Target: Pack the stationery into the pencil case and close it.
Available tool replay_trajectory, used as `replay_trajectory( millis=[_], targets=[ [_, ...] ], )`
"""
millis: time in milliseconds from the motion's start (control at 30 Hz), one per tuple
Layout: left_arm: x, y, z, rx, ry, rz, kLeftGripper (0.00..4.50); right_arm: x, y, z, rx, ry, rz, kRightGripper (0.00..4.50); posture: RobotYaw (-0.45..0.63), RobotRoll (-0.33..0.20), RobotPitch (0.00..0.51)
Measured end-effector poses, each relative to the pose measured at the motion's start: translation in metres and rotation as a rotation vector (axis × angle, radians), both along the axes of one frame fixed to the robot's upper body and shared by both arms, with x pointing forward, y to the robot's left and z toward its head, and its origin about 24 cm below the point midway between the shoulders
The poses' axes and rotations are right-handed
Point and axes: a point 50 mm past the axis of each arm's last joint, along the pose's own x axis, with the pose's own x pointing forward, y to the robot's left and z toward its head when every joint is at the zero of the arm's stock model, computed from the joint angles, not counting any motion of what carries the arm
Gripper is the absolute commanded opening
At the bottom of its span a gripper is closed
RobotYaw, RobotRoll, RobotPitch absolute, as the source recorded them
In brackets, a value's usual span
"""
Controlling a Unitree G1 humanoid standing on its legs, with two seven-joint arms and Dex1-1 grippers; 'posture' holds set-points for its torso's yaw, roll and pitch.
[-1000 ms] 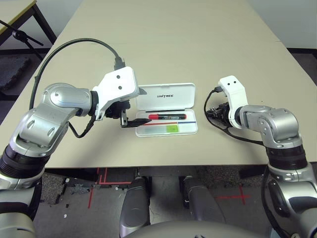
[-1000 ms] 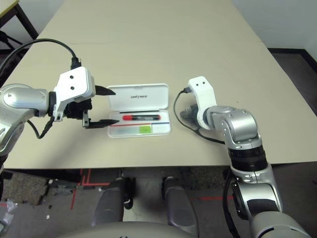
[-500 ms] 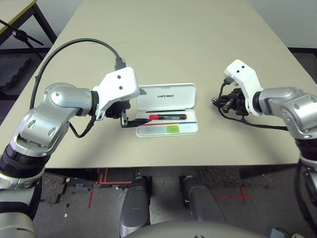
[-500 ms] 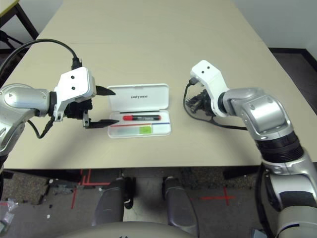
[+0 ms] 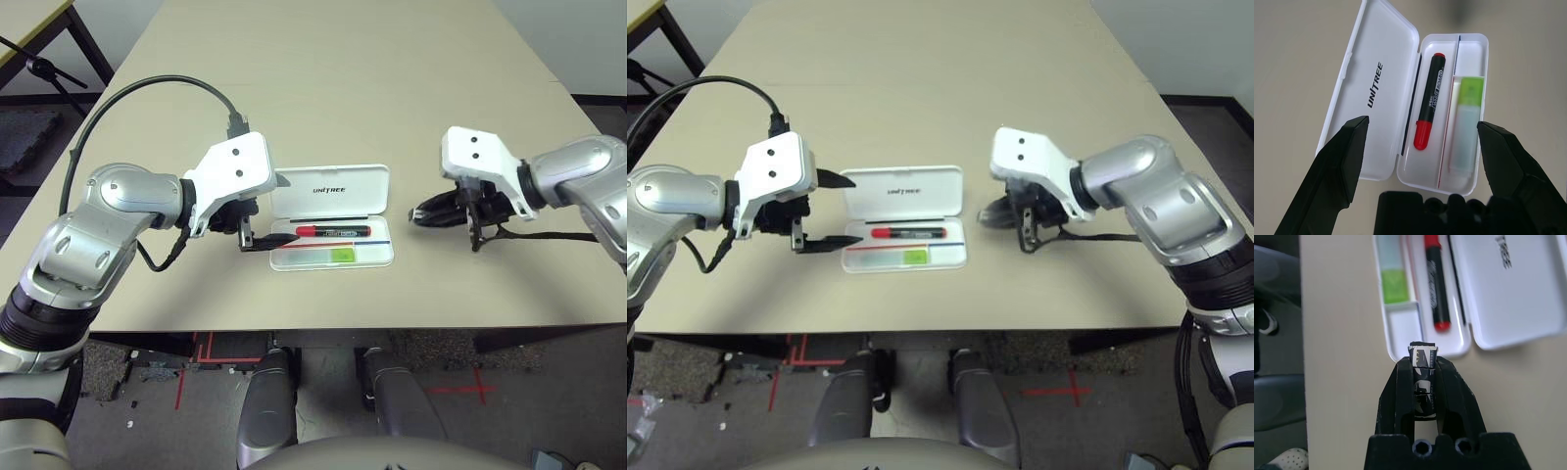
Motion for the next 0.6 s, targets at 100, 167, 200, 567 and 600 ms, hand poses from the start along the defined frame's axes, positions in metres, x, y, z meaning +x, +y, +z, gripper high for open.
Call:
replay_trajectory(
  millis=[100,167,200,567,600],
  targets=[
    [0.000,0.000,0.000,-0.001,0.000,0.003,4.50,0.000,0.012,-0.004,0.040,0.001,0.051,0.31,0.03,0.000,0.157],
    [0.000,0.000,0.000,-0.001,-0.003,0.006,4.50,0.000,0.022,-0.008,0.066,0.006,0.088,0.31,0.03,0.000,0.158],
    [0.000,0.000,0.000,-0.002,-0.003,0.006,4.50,0.000,0.026,-0.009,0.072,0.008,0.101,0.31,0.03,0.000,0.158],
    [0.000,0.000,0.000,0.000,-0.002,0.010,4.50,0.005,0.036,-0.029,0.041,-0.004,0.128,0.31,0.04,0.000,0.162],
    [0.000,0.000,0.000,0.000,-0.003,0.011,4.50,0.005,0.036,-0.031,0.041,-0.003,0.128,0.31,0.04,0.000,0.161]
  ],
)
